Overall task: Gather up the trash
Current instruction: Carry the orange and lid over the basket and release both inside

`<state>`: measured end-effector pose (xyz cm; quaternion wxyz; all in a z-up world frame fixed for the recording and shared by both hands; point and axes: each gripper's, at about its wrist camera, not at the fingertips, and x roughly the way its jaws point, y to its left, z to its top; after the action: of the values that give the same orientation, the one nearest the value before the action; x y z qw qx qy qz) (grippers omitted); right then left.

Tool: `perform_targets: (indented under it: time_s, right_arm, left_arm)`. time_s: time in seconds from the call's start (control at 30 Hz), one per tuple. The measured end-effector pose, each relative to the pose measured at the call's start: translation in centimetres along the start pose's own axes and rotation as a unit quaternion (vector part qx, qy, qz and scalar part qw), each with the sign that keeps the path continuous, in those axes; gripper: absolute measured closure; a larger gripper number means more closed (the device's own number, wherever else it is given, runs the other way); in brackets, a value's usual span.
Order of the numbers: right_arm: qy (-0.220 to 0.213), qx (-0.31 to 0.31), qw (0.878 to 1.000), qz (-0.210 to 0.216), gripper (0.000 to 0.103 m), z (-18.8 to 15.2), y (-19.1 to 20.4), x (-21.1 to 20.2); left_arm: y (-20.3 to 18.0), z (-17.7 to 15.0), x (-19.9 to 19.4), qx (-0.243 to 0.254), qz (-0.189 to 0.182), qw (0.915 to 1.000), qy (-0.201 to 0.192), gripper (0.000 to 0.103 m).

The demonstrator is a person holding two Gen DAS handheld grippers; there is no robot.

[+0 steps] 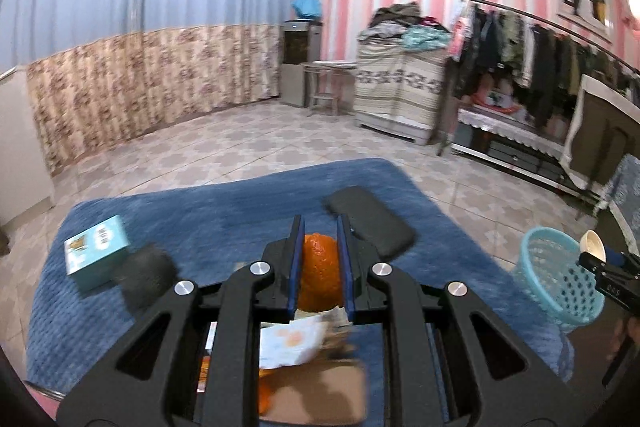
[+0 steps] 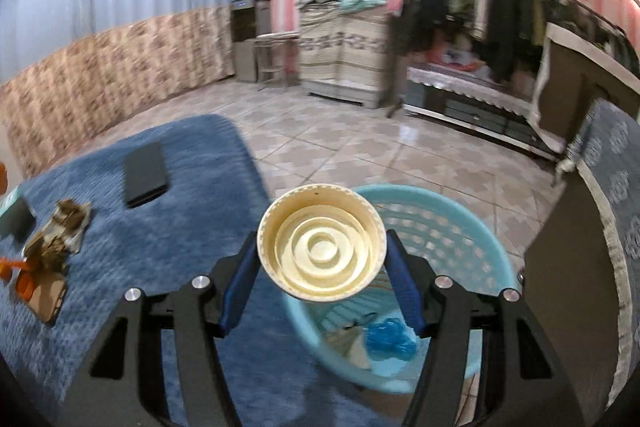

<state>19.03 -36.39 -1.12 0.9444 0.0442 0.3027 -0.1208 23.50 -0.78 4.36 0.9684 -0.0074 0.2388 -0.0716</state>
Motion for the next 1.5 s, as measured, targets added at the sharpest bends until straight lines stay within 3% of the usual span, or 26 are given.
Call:
perform_targets:
  time_s: [0.23, 0.67, 1.03, 1.5]
  right_arm:
    - [0.002, 0.034, 0.999, -0.02, 0.042, -0.5, -4.3, 0.3]
    - [0.013, 0.074, 0.995, -0.061, 0.042, -1.3, -9.4, 1.8]
    - [0.018, 0.141, 0.988, -0.066, 0.042, -2.5, -13.2, 2.6]
    - [0.042, 0.159, 0.984, -0.066, 0.042, -3.0, -14.6, 5.3]
  left_arm:
    - [-7.2, 0.2, 0.9, 0.023, -0.059, 0.998, 0.001, 0.088]
    - [-19.3, -2.0, 4.3, 0.059, -0.159, 0.9852, 0.025, 0.088]
    - [-26.9, -3.7, 7.6, 0.083, -0.215, 0.9718, 0.05, 0.088]
    - [-36.1, -5.9, 11.9, 0.133, -0.255, 0.9554, 0.068, 0.088]
